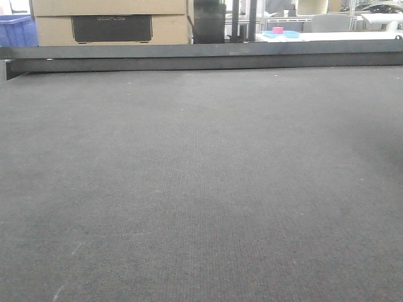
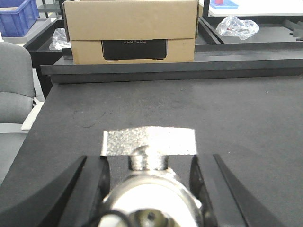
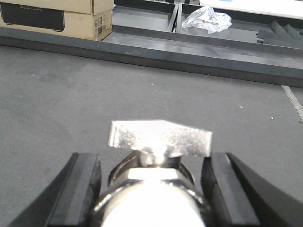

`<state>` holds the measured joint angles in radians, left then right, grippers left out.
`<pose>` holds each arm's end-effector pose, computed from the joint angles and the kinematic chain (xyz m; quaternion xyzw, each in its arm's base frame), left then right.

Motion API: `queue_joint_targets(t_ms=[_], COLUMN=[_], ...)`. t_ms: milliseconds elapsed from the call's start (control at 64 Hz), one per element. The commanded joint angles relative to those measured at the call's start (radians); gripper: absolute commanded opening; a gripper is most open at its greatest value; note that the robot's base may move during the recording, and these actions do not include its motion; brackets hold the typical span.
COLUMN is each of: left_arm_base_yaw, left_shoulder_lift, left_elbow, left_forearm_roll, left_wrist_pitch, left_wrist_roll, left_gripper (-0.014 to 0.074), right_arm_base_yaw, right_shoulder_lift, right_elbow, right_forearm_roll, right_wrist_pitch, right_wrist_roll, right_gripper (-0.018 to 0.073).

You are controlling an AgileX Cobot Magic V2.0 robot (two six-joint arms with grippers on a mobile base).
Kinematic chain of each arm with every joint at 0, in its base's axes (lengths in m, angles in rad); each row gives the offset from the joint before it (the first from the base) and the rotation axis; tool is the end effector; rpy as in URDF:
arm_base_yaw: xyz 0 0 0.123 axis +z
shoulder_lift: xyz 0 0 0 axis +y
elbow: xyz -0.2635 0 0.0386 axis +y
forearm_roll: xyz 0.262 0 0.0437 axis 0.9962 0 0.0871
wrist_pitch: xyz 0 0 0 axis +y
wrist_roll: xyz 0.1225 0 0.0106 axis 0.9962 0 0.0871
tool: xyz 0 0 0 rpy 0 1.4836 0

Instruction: Place valve from conveyor to right shelf box

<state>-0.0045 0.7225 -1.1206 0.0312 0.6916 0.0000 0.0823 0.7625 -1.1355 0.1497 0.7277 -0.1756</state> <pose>0.1727 0.0017 0.4428 0.0048 0.7761 0.0139 0.6305 0.1807 0.0272 0.4373 -0.0878 0.7881 0.0451 0.6076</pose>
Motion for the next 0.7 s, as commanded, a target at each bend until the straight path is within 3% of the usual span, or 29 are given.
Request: queue_joint_targets(t_ms=[0, 688], left_arm_base_yaw=[-0.006, -0.006], left_shoulder_lift=[-0.011, -0.008], left_elbow=[-0.005, -0.005], left_forearm_roll=[0.000, 0.000], left_wrist_pitch=[-0.060, -0.060], left_wrist_roll=[-0.012, -0.012], left_gripper=[-0.0111, -0.0111], right_arm_base_yaw=[-0.001, -0.001], right_shoulder_lift=[-0.011, -0.007], right_elbow=[-0.011, -0.011], right_forearm_roll=[-0.003, -0.003], right_wrist_pitch=[-0.078, -0.078], right_wrist_roll=[-0.011, -0.011], right_gripper=[-0.0154, -0.0154])
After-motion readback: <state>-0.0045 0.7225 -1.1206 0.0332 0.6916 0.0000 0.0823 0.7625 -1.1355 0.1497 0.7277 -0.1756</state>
